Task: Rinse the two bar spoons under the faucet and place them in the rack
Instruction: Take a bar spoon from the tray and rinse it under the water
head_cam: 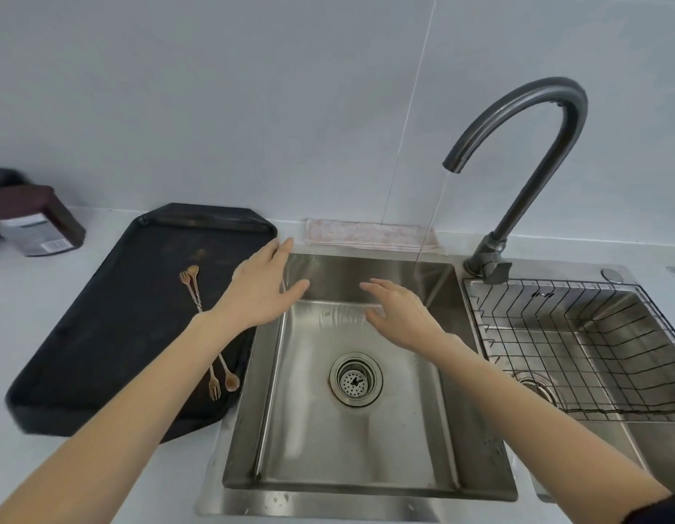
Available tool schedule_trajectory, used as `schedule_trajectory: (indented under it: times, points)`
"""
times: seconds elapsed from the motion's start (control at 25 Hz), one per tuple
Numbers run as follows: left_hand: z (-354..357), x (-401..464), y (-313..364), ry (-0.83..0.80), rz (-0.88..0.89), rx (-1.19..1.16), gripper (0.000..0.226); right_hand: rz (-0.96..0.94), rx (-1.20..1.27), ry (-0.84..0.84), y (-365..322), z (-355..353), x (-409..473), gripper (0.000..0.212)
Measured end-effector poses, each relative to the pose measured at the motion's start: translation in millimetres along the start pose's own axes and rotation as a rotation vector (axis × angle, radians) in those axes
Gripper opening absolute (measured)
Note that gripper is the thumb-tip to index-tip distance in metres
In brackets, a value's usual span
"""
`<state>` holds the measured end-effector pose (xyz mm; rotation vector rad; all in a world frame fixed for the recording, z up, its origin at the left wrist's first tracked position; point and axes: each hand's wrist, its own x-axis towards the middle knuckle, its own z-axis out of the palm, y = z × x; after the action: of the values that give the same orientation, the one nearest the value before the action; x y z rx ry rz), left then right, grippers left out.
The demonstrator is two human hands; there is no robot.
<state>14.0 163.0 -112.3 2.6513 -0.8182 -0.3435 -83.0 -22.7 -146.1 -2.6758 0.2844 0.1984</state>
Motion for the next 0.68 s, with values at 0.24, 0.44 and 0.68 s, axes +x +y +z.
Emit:
schedule_trajectory:
  times: [0.24, 0.44, 0.68]
  points:
    - [8, -18, -65, -0.037, -0.154, -0.073, 0.067, -0.04, 0.08, -0.084, -60, 43, 18, 0.039]
    - [22, -27, -110, -0.011, -0.38, -0.171, 0.048, -0.035, 0.163, -0.154, -103, 76, 33, 0.029]
    - [40, -37, -139, -0.026, -0.577, -0.235, 0.032, -0.064, 0.169, -0.223, -140, 100, 51, 0.027]
